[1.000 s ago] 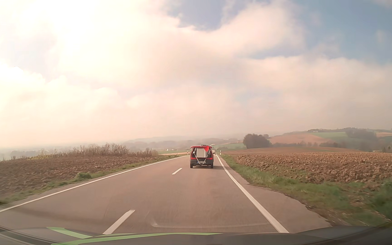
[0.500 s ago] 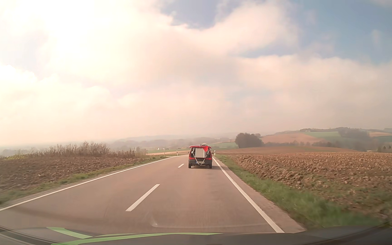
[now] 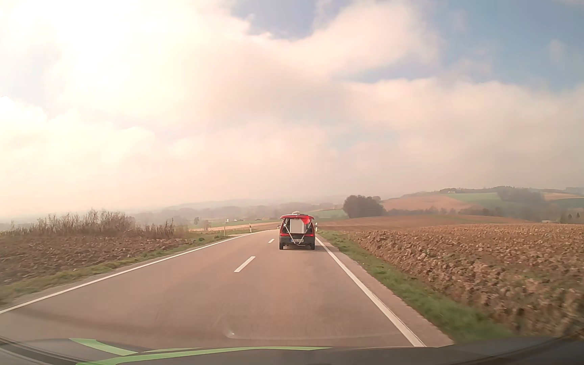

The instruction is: Follow the waypoints while adhering to traffic rules and regulations

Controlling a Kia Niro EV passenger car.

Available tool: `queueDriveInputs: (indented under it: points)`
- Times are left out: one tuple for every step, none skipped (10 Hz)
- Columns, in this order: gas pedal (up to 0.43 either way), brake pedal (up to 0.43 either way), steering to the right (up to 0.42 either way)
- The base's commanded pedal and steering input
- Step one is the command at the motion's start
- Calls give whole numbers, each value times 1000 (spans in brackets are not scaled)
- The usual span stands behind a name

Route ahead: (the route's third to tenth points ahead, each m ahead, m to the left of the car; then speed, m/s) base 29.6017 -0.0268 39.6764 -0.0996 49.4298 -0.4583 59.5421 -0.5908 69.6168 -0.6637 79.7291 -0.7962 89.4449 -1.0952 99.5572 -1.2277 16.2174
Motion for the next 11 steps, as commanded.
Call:
queueDriveInputs:
  points:
    - [47,0,5]
    - [67,0,5]
    - [118,0,5]
    - [138,0,5]
    - [157,0,3]
    - [157,0,1]
    - [169,0,-1]
    - [197,0,-3]
    - [209,0,-4]
    - [209,0,-5]
    - [209,0,-5]
